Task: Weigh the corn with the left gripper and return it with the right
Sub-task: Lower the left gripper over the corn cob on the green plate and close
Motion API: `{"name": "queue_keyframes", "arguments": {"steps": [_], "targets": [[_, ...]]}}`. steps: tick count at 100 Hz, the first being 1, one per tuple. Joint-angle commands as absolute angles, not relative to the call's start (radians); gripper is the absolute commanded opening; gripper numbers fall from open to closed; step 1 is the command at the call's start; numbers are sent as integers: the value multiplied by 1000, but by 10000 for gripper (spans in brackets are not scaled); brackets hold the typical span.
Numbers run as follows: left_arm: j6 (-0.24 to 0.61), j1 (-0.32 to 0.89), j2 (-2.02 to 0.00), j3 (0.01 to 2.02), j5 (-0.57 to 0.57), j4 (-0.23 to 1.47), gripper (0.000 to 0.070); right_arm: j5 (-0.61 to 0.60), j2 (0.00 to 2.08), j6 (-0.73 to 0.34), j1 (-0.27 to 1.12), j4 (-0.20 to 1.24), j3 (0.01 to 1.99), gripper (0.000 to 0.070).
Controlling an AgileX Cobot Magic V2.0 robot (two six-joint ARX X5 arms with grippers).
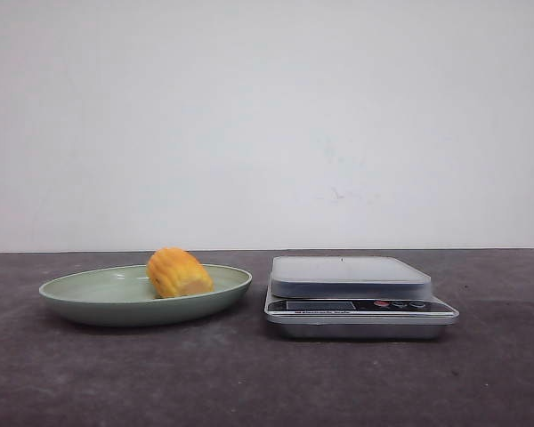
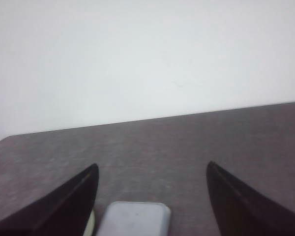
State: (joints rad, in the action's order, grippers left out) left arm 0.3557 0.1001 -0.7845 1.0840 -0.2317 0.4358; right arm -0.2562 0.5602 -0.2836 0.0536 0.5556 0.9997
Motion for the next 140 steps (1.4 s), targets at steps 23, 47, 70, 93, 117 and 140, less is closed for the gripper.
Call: {"name": "queue_keyframes", "arguments": {"steps": [23, 47, 70, 93, 117, 140], "targets": [[352, 347, -1129, 1152, -67, 447, 389, -268, 593, -261, 76, 600, 1039, 479], [353, 475, -1415, 1152, 35, 442, 390, -269, 593, -247, 76, 639, 1039, 487], [377, 527, -1620, 1152, 57, 421, 390, -269, 593, -231, 76, 660, 1039, 488], [393, 530, -1716, 1152, 57, 399, 390, -269, 593, -225, 76, 661, 1040, 488], [410, 547, -1741, 1152, 57, 361, 392, -269, 593, -223, 76, 660, 1040, 488], [432, 569, -1756, 1152, 57, 327, 392, -270, 593, -223, 76, 661, 1040, 488]]}}
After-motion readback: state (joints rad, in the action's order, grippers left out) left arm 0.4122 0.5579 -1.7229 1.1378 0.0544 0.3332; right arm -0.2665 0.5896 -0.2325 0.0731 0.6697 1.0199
